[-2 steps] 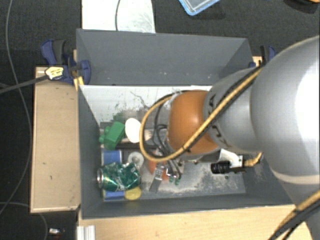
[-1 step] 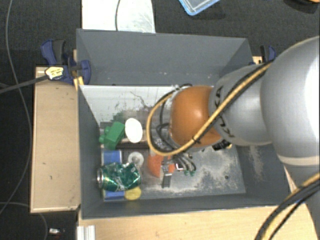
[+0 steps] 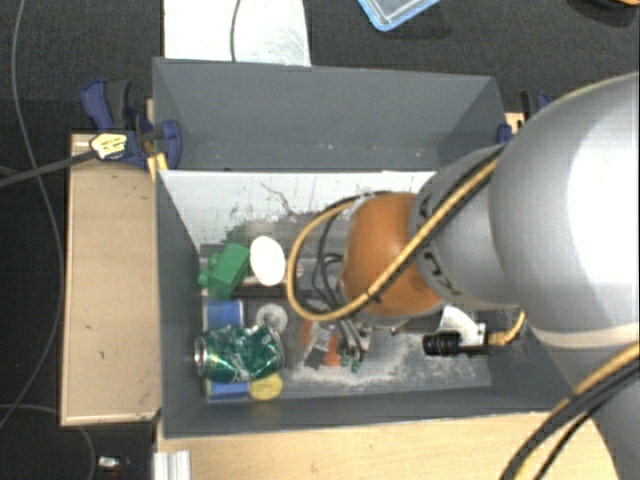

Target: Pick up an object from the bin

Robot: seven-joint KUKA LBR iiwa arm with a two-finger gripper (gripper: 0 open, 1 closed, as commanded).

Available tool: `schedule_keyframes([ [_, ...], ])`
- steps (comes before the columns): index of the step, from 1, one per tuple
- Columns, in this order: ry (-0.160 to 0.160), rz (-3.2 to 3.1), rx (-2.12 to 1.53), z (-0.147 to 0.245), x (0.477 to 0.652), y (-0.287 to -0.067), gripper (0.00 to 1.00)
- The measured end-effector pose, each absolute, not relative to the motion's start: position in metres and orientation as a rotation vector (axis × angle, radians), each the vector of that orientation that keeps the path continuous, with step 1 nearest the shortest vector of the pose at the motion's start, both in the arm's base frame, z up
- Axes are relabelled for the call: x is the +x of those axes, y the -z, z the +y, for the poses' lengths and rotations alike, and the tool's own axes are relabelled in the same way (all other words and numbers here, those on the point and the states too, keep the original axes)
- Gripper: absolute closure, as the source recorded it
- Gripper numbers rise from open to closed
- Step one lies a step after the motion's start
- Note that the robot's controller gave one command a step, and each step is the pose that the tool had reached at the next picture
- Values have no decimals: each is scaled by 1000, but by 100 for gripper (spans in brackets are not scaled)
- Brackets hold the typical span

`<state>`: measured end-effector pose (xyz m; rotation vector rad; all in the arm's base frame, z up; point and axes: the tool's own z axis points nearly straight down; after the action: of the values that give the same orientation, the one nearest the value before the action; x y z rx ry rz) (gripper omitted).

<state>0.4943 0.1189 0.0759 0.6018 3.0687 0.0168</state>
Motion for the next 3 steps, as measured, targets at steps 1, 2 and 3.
schedule_keyframes([
  [1,-18,3066,603,119,494,-75,100],
  [2,-20,3065,602,119,494,-79,100],
  [3,-20,3064,603,118,494,-85,100],
])
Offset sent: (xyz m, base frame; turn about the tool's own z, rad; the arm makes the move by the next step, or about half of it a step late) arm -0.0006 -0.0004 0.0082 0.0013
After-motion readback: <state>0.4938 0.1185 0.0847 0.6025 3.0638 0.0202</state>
